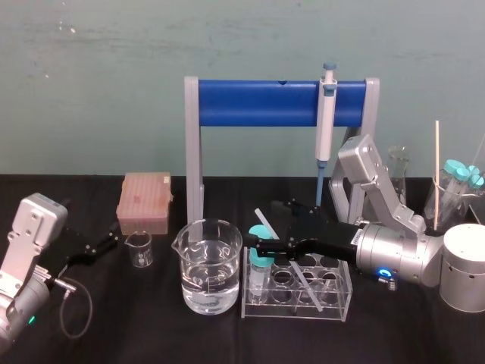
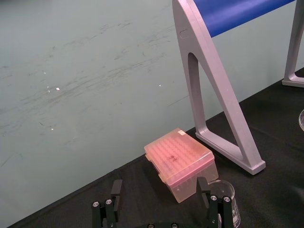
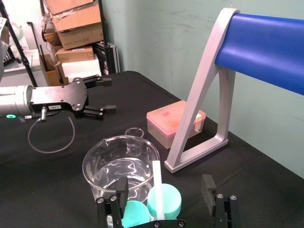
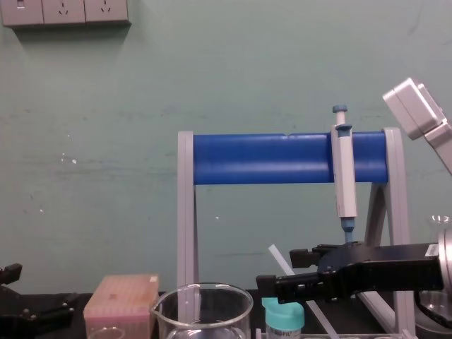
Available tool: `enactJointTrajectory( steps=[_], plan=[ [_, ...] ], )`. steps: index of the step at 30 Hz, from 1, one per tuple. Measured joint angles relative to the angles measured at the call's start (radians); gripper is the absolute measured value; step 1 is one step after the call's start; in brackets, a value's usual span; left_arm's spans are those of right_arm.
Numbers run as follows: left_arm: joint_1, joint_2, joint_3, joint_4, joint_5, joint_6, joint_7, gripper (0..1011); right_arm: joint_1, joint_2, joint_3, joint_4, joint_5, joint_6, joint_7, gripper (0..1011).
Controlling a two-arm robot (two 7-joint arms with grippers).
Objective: Pick up the stirring rod with one hand, then place it down.
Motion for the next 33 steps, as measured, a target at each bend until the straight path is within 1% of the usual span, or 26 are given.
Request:
enactJointTrajectory(
  steps=[3, 4, 5, 6, 7, 8, 11, 12, 17, 20, 21, 22, 24, 25, 26, 28, 29, 31, 33],
  plan=[
    [0.000, 0.000, 0.000, 0.000, 0.000, 0.000, 0.000, 1000, 0.000, 0.000, 0.001, 0.000, 0.001, 0.001, 0.000, 965],
    [0.000, 0.000, 0.000, 0.000, 0.000, 0.000, 0.000, 1000, 0.000, 0.000, 0.001, 0.000, 0.002, 0.001, 0.000, 934],
    [0.000, 0.000, 0.000, 0.000, 0.000, 0.000, 0.000, 1000, 0.000, 0.000, 0.001, 0.000, 0.002, 0.001, 0.000, 934],
    [0.000, 0.000, 0.000, 0.000, 0.000, 0.000, 0.000, 1000, -0.001, 0.000, 0.002, 0.000, 0.002, 0.002, 0.000, 893],
    [0.000, 0.000, 0.000, 0.000, 0.000, 0.000, 0.000, 1000, -0.001, 0.000, 0.002, 0.000, 0.002, 0.002, 0.000, 875],
    [0.000, 0.000, 0.000, 0.000, 0.000, 0.000, 0.000, 1000, -0.001, 0.000, 0.002, 0.000, 0.002, 0.002, 0.000, 823],
    [0.000, 0.000, 0.000, 0.000, 0.000, 0.000, 0.000, 1000, -0.001, 0.000, 0.002, 0.000, 0.003, 0.003, 0.000, 769],
    [0.000, 0.000, 0.000, 0.000, 0.000, 0.000, 0.000, 1000, -0.001, 0.000, 0.002, -0.001, 0.003, 0.003, 0.000, 715],
    [0.000, 0.000, 0.000, 0.000, 0.000, 0.000, 0.000, 1000, -0.002, 0.000, 0.003, -0.001, 0.004, 0.003, 0.000, 575],
    [0.000, 0.000, 0.000, 0.000, 0.000, 0.000, 0.000, 1000, -0.002, 0.000, 0.003, -0.001, 0.005, 0.004, 0.000, 452],
    [0.000, 0.000, 0.000, 0.000, 0.000, 0.000, 0.000, 1000, -0.002, 0.000, 0.003, -0.001, 0.005, 0.004, 0.000, 452],
    [0.000, 0.000, 0.000, 0.000, 0.000, 0.000, 0.000, 1000, -0.002, 0.000, 0.003, -0.001, 0.006, 0.004, 0.000, 392],
    [0.000, 0.000, 0.000, 0.000, 0.000, 0.000, 0.000, 1000, -0.002, 0.000, 0.003, -0.001, 0.006, 0.004, 0.000, 334],
    [0.000, 0.000, 0.000, 0.000, 0.000, 0.000, 0.000, 1000, -0.002, 0.000, 0.003, -0.001, 0.006, 0.004, 0.000, 334],
    [0.000, 0.000, 0.000, 0.000, 0.000, 0.000, 0.000, 1000, -0.002, 0.000, 0.004, -0.001, 0.006, 0.004, 0.000, 276],
    [0.000, 0.000, 0.000, 0.000, 0.000, 0.000, 0.000, 1000, -0.002, 0.000, 0.004, -0.002, 0.006, 0.004, 0.000, 222],
    [0.000, 0.000, 0.000, 0.000, 0.000, 0.000, 0.000, 1000, -0.002, 0.000, 0.004, -0.002, 0.006, 0.005, 0.000, 173],
    [0.000, 0.000, 0.000, 0.000, 0.000, 0.000, 0.000, 1000, -0.002, 0.000, 0.004, -0.002, 0.006, 0.005, 0.000, 139],
    [0.000, 0.000, 0.000, 0.000, 0.000, 0.000, 0.000, 1000, -0.002, 0.000, 0.004, -0.001, 0.006, 0.005, 0.000, 79]
  ],
)
